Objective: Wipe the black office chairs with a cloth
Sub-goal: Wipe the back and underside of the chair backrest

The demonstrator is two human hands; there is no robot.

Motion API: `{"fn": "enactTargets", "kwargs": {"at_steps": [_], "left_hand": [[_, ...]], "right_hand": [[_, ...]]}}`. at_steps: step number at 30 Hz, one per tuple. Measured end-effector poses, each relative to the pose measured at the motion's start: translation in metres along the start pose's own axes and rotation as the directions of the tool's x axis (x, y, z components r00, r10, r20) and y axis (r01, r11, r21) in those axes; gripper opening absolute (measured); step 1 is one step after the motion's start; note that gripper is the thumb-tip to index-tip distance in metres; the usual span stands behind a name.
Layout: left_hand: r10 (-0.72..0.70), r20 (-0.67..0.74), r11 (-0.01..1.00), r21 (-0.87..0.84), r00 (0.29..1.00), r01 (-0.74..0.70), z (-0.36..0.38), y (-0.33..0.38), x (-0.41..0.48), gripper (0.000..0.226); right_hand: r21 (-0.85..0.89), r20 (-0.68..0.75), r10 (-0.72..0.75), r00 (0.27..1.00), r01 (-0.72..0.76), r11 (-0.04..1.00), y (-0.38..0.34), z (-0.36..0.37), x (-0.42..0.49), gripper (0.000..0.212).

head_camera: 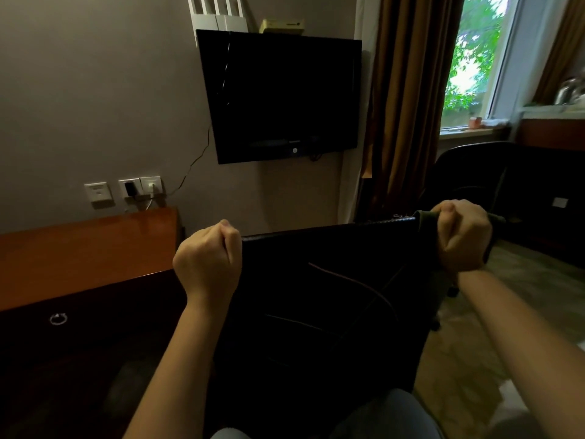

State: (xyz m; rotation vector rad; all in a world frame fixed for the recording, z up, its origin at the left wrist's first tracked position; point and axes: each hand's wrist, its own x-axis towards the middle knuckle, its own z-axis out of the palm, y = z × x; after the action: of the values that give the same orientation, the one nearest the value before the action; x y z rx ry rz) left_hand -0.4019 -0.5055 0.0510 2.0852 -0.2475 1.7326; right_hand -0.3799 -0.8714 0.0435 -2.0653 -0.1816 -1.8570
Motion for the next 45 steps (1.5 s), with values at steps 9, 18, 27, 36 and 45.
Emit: {"fn": "enactTargets", "kwargs": {"at_steps": [9, 18, 27, 36, 45], "left_hand": [[-0.024, 0.009, 1.000, 0.002, 1.000, 0.024, 0.000, -0.002, 0.002, 0.042], [-0.064, 0.097, 0.996, -0.058, 0.993, 0.070, -0.006, -0.017, -0.001, 0.048], [0.018, 0.087, 0.999, -0.033, 0.996, -0.015, 0.003, -0.008, 0.001, 0.052], [0.105, 0.049, 0.994, -0.040, 0.993, -0.103, 0.008, 0.004, 0.001, 0.044], [0.172, 0.021, 0.985, -0.008, 0.985, -0.171, 0.017, 0.028, 0.002, 0.038]], "right_hand": [[-0.011, -0.004, -0.197, 0.980, 0.197, 0.980, -0.149, 0.035, -0.010, 0.038], [0.040, 0.131, -0.330, 0.935, 0.327, 0.944, -0.251, 0.065, -0.024, 0.040], [0.031, 0.147, -0.461, 0.875, 0.462, 0.886, -0.185, 0.042, -0.012, 0.040], [-0.041, 0.029, -0.424, 0.905, 0.425, 0.904, -0.056, 0.017, -0.003, 0.047], [-0.008, 0.060, -0.094, 0.994, 0.095, 0.995, 0.056, 0.003, 0.000, 0.054]]}}
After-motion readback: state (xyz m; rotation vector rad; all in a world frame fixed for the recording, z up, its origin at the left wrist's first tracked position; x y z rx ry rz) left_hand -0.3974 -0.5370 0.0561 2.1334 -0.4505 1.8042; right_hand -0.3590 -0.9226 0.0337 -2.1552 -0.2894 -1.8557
